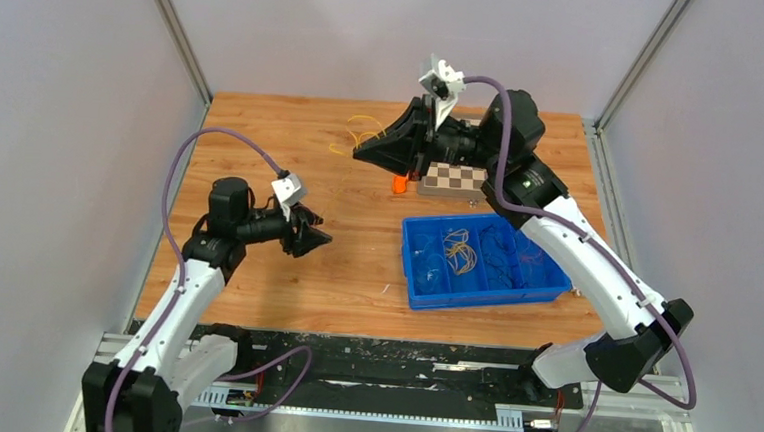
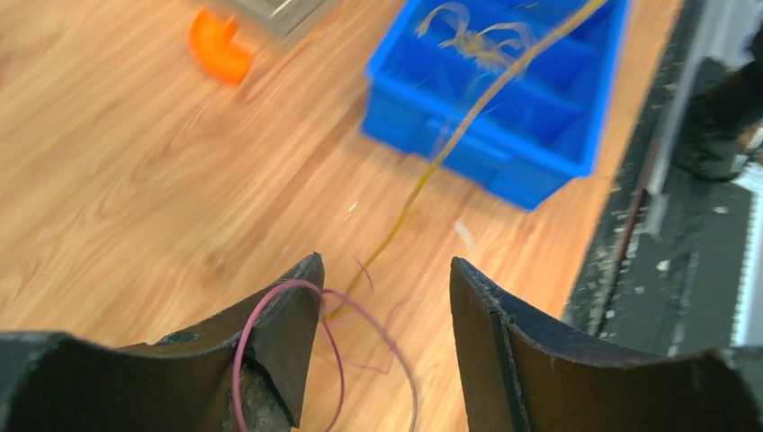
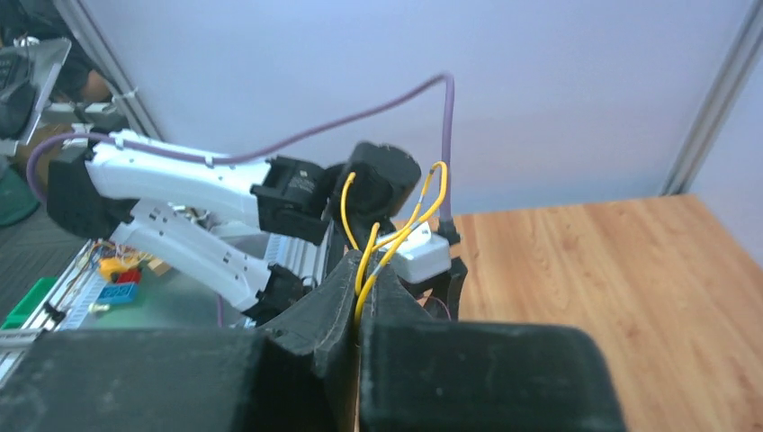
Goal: Untangle the cables
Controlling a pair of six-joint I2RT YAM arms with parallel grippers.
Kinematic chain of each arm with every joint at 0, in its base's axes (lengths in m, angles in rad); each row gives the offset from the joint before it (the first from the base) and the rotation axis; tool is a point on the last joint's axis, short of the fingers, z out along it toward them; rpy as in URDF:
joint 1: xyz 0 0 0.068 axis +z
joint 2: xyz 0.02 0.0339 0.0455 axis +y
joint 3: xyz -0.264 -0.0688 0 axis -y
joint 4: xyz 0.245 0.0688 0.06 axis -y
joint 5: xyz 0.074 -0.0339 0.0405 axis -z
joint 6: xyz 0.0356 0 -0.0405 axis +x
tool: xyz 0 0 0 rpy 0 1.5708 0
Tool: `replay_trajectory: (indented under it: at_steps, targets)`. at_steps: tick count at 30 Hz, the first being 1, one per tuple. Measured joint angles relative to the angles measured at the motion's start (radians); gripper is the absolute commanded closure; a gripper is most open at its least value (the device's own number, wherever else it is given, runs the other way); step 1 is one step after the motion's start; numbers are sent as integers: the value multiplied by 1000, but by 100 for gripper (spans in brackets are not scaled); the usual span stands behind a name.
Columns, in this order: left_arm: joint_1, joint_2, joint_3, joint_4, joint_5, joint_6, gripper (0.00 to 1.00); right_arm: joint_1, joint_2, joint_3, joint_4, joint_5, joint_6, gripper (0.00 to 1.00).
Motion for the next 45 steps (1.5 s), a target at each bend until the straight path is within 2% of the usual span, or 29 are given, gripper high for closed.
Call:
replay_trajectory:
  at_steps: [5,13,19,23,32,39,45]
  targets:
    - [147,92,-19,-97,-6,169,44,-66,-4,94,1,21,21,100]
    - [256,212,-24,-212,-39,379,25,-223,-57,114,-41,34,44,100]
    - [267,204,-18,-264,-36,406,10,-397,-229,-84,-202,35,-17,100]
    - [267,169,-2,-273,-30,398,4,-486,-332,-192,-344,70,-109,100]
    - [267,142,8,-281,-15,378,0,-493,-500,-439,-536,224,-269,100]
    - [267,142,18,-287,-12,364,0,-493,-510,-595,-535,323,-282,100]
    - [267,142,29,-286,-11,363,0,-493,-492,-706,-496,341,-246,100]
